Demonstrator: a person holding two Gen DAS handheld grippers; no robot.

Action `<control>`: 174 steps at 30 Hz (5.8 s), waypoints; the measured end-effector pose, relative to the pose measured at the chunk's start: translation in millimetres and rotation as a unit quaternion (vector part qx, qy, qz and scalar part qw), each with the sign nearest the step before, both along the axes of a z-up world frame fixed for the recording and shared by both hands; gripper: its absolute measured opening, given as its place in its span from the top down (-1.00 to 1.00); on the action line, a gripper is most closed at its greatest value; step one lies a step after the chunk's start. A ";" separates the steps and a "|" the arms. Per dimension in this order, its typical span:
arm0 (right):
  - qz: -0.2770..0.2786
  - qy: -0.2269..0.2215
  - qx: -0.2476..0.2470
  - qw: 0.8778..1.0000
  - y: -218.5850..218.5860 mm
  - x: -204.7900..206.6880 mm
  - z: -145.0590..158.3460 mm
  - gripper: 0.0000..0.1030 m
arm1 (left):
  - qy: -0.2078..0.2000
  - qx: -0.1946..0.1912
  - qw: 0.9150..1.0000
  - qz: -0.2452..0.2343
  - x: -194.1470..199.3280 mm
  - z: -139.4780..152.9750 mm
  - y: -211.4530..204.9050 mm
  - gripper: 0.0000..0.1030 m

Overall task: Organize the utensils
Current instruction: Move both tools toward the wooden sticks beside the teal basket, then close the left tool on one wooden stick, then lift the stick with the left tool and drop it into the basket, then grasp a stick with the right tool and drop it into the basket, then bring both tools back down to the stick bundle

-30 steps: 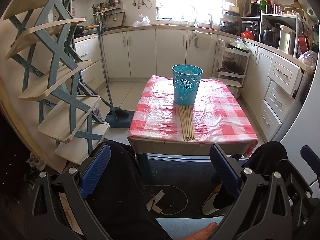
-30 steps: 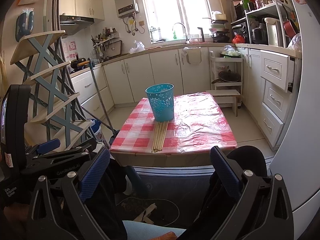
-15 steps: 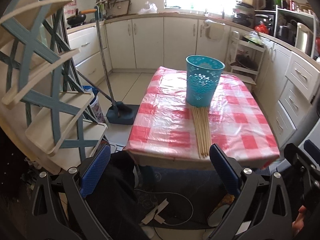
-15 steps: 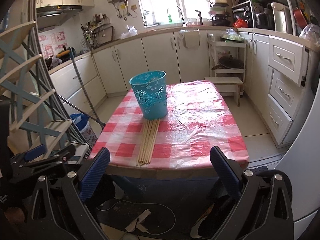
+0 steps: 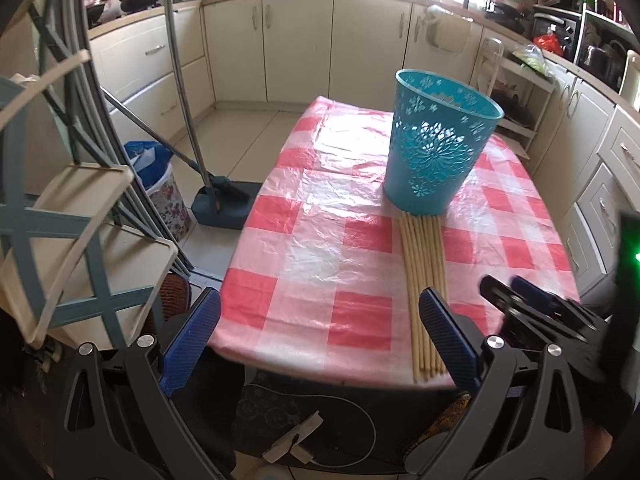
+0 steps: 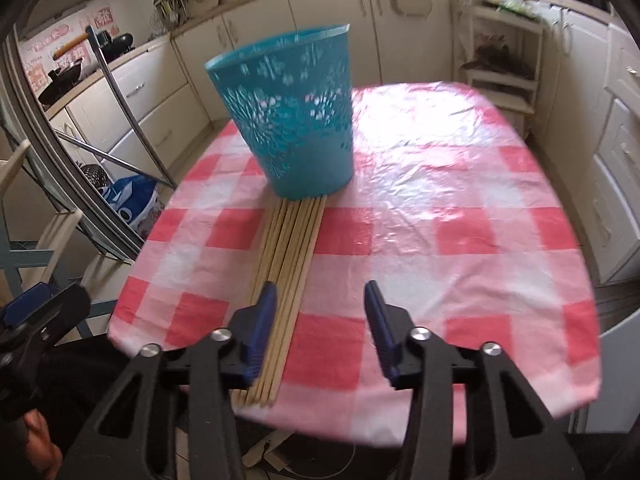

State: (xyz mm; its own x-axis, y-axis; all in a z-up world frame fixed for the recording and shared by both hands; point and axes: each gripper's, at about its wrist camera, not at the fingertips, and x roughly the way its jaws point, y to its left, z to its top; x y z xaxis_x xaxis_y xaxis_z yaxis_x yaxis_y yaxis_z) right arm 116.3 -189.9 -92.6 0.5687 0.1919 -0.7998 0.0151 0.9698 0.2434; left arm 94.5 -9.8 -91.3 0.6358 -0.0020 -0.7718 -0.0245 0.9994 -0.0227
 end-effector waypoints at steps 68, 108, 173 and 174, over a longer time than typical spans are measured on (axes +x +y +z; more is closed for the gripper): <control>0.090 0.052 0.015 0.994 -39.6 84.1 -29.3 0.77 | -0.262 -0.202 0.938 -0.098 140.6 152.8 -46.1 0.91; 0.098 0.050 -0.111 0.988 -16.4 79.9 -27.3 0.89 | -0.176 -0.131 0.976 -0.001 144.4 26.4 2.6 -0.16; 0.037 -0.003 -0.059 0.998 4.3 47.5 -28.2 0.78 | 0.054 -0.043 0.990 -0.121 133.6 -78.9 -33.3 -0.38; 0.039 -0.003 -0.060 0.997 3.0 46.4 -28.1 0.78 | 0.056 -0.042 0.990 -0.122 134.0 -79.5 -34.7 -0.38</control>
State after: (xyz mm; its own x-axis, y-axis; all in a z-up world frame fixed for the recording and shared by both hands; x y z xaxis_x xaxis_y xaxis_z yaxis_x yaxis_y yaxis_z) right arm 162.7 -186.9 -120.7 0.5603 0.1395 -0.8165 -0.0627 0.9900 0.1261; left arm 228.5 -44.5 -170.7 0.5190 -0.2121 -0.8280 0.2106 0.9706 -0.1166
